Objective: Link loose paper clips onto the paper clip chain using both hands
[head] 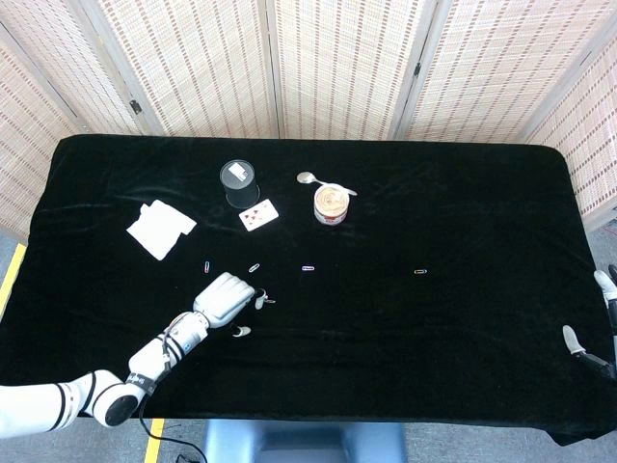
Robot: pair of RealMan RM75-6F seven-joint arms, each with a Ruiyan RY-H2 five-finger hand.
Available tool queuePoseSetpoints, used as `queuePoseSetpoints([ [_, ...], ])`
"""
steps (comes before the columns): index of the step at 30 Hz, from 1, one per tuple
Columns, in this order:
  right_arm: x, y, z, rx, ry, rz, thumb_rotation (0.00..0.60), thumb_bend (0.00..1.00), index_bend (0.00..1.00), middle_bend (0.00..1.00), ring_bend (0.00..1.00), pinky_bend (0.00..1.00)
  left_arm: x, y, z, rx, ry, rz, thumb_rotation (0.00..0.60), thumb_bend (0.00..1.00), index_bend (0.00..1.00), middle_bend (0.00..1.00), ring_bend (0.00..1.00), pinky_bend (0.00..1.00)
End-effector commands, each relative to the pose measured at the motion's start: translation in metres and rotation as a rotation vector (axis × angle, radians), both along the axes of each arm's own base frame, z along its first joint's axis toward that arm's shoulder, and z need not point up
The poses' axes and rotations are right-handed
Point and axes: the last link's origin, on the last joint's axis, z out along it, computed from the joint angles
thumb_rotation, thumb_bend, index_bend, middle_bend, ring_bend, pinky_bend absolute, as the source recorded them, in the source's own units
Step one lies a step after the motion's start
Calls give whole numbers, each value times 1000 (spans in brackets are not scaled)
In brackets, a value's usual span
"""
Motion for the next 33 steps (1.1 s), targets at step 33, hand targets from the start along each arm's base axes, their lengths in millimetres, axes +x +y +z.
queuePoseSetpoints([
  [33,-8,-5,-1,13,-6,-40,600,364,0,0,0,0,-30,56,-31,26,32,23,600,430,501,965,981,1000],
])
